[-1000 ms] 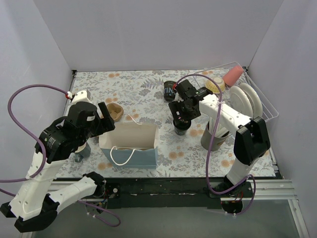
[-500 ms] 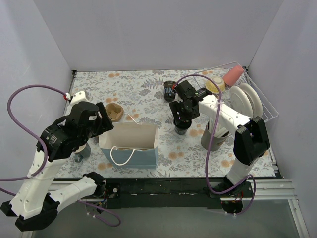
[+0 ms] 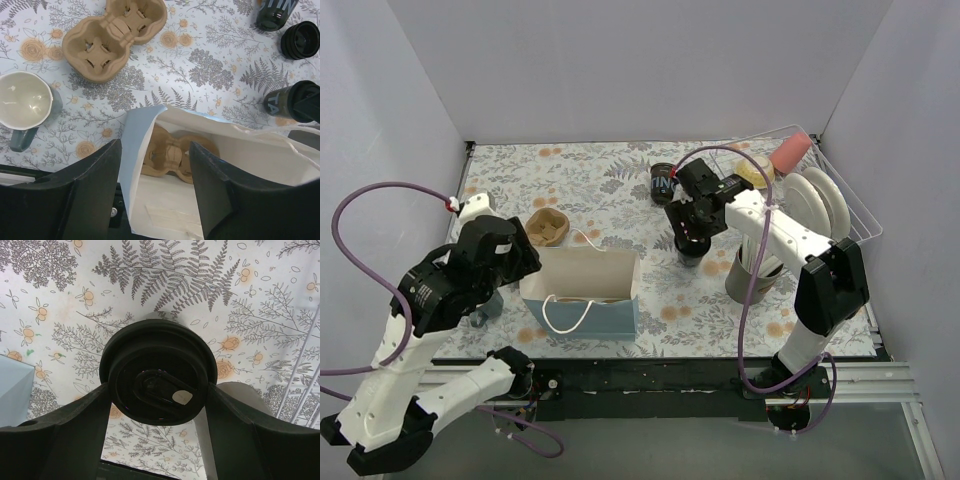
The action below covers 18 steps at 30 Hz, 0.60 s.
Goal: Pack the takeout coffee
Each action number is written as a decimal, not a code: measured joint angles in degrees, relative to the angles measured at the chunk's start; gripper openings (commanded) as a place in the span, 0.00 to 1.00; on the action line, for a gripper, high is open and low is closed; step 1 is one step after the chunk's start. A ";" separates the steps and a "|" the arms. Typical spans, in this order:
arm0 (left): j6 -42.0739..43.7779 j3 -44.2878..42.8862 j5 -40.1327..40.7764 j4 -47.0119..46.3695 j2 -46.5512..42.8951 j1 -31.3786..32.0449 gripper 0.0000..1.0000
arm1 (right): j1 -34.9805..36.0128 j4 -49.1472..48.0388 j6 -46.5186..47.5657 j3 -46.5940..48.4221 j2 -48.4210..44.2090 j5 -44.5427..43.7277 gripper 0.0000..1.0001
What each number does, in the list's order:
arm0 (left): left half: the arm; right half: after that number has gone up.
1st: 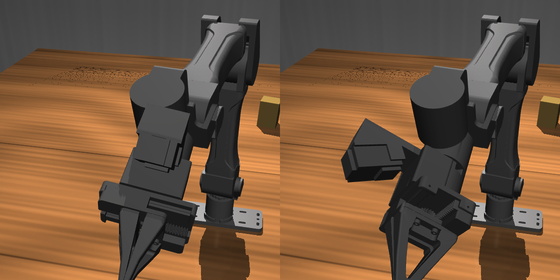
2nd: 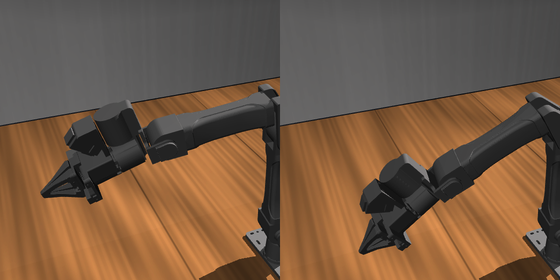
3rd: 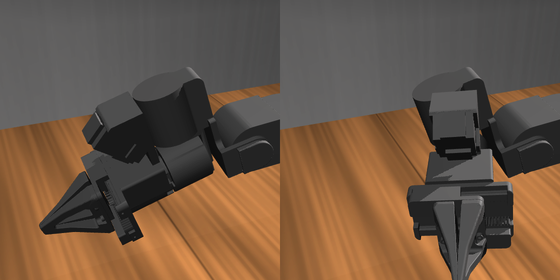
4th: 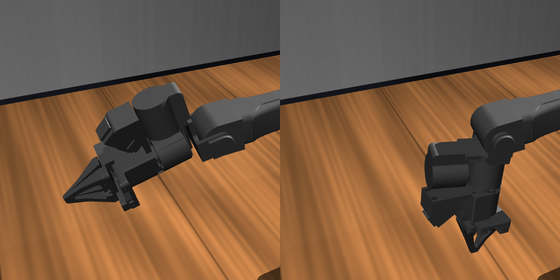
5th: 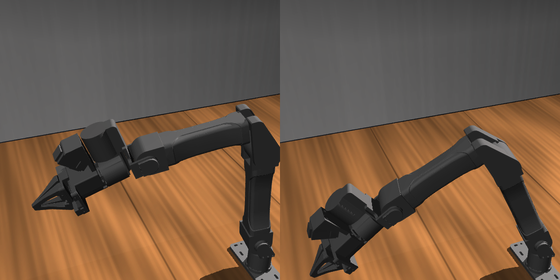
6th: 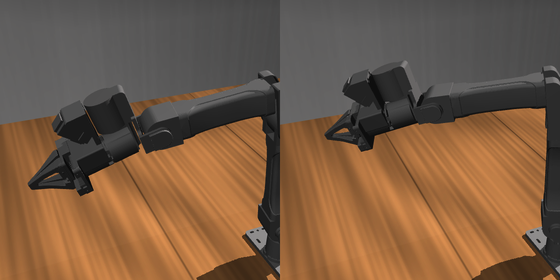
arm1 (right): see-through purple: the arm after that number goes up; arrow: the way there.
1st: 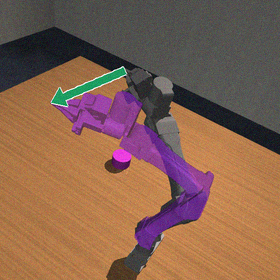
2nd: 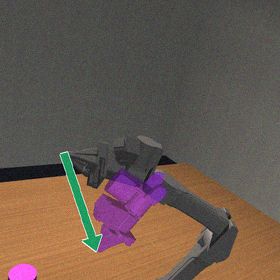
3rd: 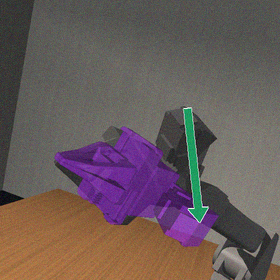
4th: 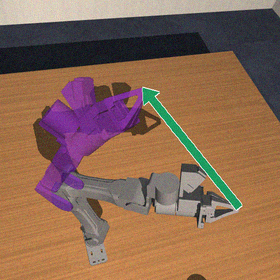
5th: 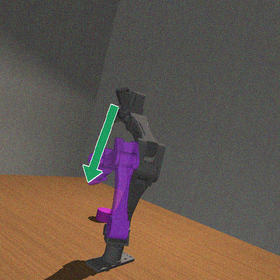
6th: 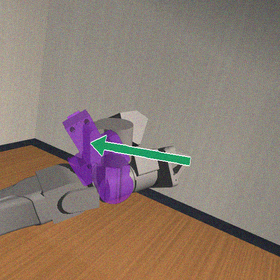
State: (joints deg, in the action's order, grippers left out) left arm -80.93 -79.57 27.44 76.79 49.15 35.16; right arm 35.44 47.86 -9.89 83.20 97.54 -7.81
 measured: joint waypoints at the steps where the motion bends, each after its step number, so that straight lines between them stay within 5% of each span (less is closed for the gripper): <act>1: 0.57 0.22 0.26 -0.02 -0.37 0.00 0.55 | -0.09 0.11 0.07 0.20 -0.28 0.00 0.62; 8: 1.99 4.87 0.55 0.09 -2.78 0.00 0.46 | -0.50 1.40 0.35 2.73 -1.81 -0.35 0.62; 18: 3.76 9.60 -6.95 -4.66 -5.09 -0.02 0.01 | -0.55 7.02 2.73 14.88 -2.54 0.98 0.58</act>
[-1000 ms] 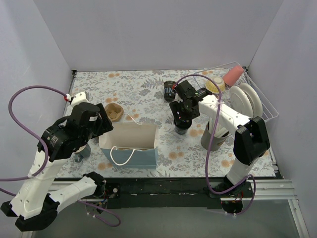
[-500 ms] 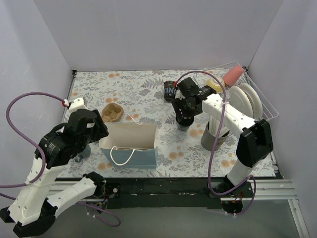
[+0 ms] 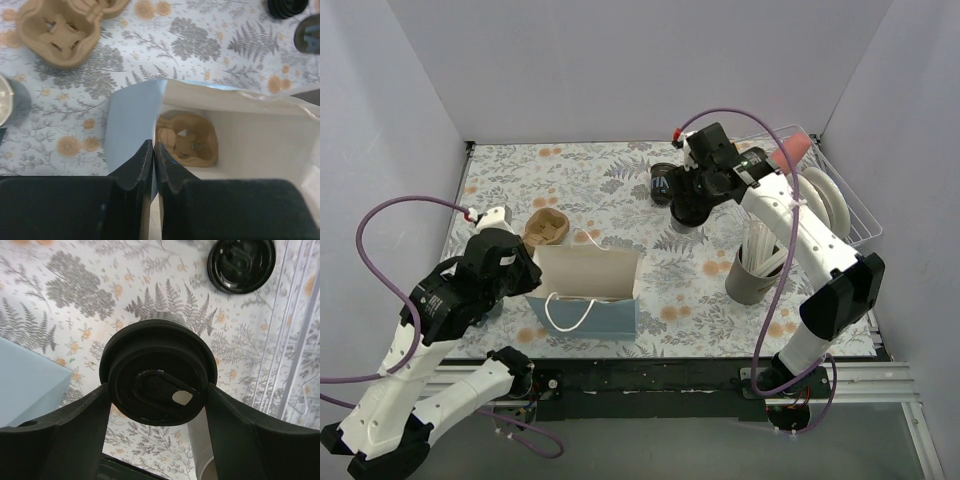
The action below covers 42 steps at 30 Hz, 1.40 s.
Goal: Pack the takeout coffee
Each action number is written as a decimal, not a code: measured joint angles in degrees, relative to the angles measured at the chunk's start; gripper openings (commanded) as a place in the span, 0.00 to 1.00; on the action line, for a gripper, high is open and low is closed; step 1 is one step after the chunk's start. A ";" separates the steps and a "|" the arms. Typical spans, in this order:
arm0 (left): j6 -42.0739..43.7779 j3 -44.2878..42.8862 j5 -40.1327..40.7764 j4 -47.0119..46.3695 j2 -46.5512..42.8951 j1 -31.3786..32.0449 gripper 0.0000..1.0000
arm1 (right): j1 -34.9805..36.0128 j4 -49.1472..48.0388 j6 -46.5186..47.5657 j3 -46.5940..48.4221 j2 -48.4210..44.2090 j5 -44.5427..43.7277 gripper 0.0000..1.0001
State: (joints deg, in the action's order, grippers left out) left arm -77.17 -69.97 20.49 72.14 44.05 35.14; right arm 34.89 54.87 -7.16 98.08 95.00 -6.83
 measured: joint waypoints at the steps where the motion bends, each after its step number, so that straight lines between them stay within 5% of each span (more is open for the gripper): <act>1: 0.22 0.33 -1.46 -1.20 -0.24 0.00 0.00 | 0.00 1.05 0.59 2.47 -0.04 0.61 0.58; 13: -0.37 3.06 -13.97 -22.23 9.73 0.02 0.00 | 0.00 2.60 7.98 26.34 -8.74 14.56 0.55; 27: -5.20 -2.32 -13.81 -25.88 19.34 -0.04 0.00 | 1.36 -19.23 2.12 8.90 -24.65 34.86 0.54; 34: -10.60 -2.40 -13.70 -24.44 19.23 -0.04 0.00 | 10.64 -14.73 2.71 7.02 -21.09 37.07 0.52; 39: -10.51 -2.47 -13.55 -23.63 18.84 -0.04 0.41 | 15.34 -7.80 5.79 6.99 -20.37 30.56 0.50; 42: -8.94 -3.67 -12.48 -21.05 18.88 -0.04 0.51 | 16.17 -6.27 7.43 5.49 -20.83 26.10 0.50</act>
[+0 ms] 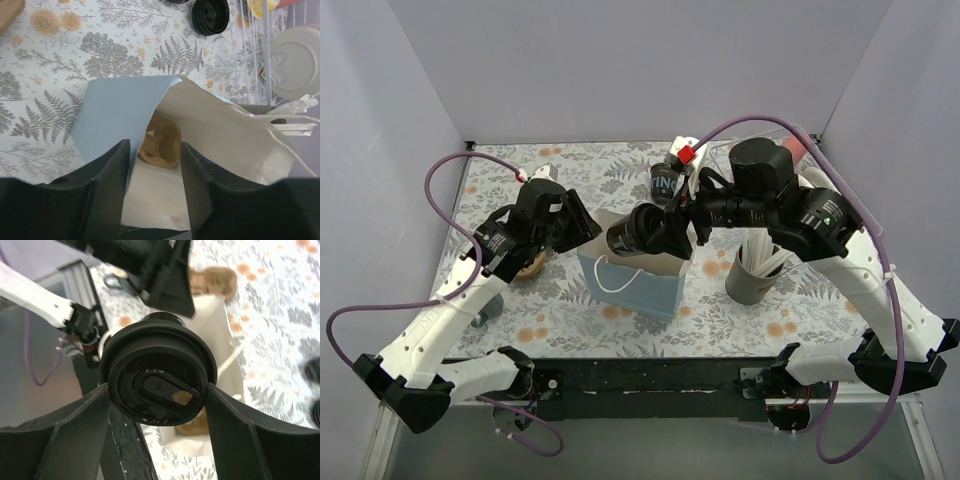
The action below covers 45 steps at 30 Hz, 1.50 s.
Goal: Pack the takeout coffee
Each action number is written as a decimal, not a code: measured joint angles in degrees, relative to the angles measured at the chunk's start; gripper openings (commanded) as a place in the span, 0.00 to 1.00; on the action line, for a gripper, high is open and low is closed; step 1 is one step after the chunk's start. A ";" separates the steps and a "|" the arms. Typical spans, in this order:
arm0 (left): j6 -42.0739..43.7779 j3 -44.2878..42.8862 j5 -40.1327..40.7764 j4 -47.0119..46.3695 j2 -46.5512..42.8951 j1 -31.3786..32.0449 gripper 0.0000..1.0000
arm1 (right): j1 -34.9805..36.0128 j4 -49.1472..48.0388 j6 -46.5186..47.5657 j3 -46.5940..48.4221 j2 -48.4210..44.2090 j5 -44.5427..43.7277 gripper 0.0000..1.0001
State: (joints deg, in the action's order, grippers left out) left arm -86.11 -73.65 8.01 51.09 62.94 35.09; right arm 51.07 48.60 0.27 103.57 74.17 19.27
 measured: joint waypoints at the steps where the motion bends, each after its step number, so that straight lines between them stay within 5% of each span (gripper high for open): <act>1: 0.70 -0.70 0.52 0.92 0.00 0.00 0.52 | 0.15 0.48 0.33 -0.94 -0.22 -1.25 0.50; 19: 10.69 -1.90 2.62 5.35 1.05 -0.15 0.50 | 6.05 6.19 4.50 -3.23 3.98 -14.93 0.48; 25: 13.49 -1.84 1.29 1.99 3.54 -0.83 0.33 | 7.10 8.37 6.36 -1.88 6.73 -17.94 0.48; 36: 18.60 -4.26 -4.50 4.44 5.25 -1.99 0.24 | 7.52 10.43 8.50 1.33 9.18 -21.51 0.48; 40: 20.06 -3.48 -6.91 3.78 5.33 -3.13 0.00 | 7.56 10.54 8.83 1.33 9.20 -21.90 0.48; 45: 23.54 -3.39 -10.45 1.11 5.86 -4.33 0.00 | 7.56 10.43 9.88 1.33 9.20 -22.10 0.48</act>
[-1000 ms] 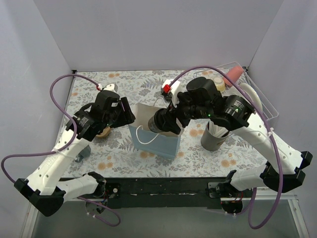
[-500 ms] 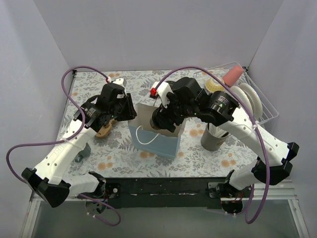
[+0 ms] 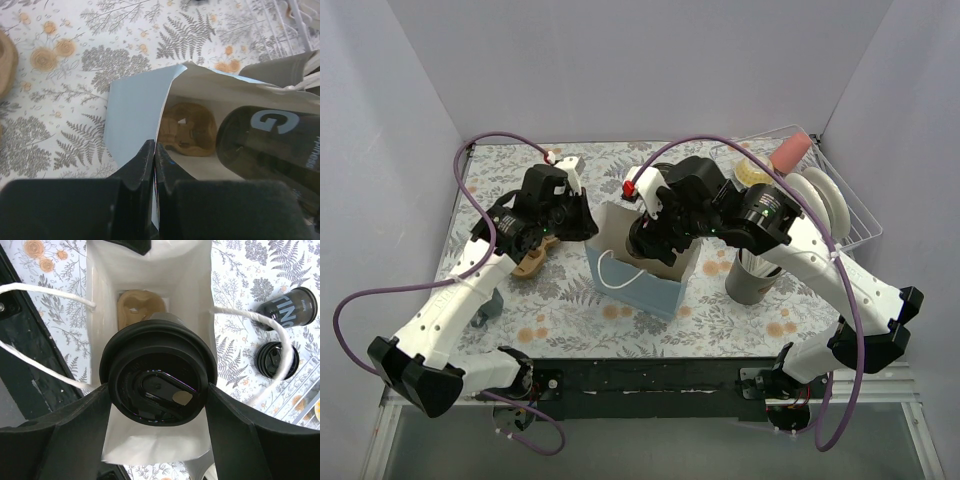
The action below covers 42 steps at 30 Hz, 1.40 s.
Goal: Pack the takeout coffee
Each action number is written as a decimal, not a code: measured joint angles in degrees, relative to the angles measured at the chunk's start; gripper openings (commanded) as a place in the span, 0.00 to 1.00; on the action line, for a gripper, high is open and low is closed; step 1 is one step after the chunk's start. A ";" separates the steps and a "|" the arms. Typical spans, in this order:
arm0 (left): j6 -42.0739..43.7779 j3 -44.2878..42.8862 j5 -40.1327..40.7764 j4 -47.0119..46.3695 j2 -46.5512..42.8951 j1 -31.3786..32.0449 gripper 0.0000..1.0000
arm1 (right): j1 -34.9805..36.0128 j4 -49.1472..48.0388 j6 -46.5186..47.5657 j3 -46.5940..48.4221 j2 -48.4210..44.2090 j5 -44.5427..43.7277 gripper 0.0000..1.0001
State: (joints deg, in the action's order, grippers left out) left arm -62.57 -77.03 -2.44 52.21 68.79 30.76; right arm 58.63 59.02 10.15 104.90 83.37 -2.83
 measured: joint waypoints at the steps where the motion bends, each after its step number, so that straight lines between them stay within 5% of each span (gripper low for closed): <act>1: 0.44 0.39 -0.79 -1.62 0.00 -0.11 0.00 | 0.00 -0.04 0.42 0.00 0.04 -0.26 0.48; 8: 2.67 4.94 -6.12 -16.26 -0.83 -0.31 0.00 | 0.22 -0.68 1.11 2.12 2.97 -3.04 0.47; 16: 3.37 20.61 -9.27 -28.28 -11.08 -0.31 0.00 | 4.55 -2.67 0.96 -9.90 -0.39 -10.43 0.46; 20: 2.34 25.77 -9.57 -31.08 -16.83 -0.35 0.32 | 7.80 -4.15 0.44 -17.25 -2.86 -14.73 0.46; 33: 0.63 25.53 -9.55 -19.93 -23.91 -0.35 0.49 | 15.15 -7.93 -2.43 -25.22 -7.39 -24.44 0.44; 42: -1.11 25.53 -10.49 -11.58 -30.99 -0.35 0.42 | 17.55 -9.77 -4.00 -28.26 -8.59 -27.82 0.43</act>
State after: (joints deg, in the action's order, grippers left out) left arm -63.68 -51.51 -12.93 40.62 37.80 30.41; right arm 76.18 49.25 6.15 76.64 74.78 -30.65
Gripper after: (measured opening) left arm 0.448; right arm 0.774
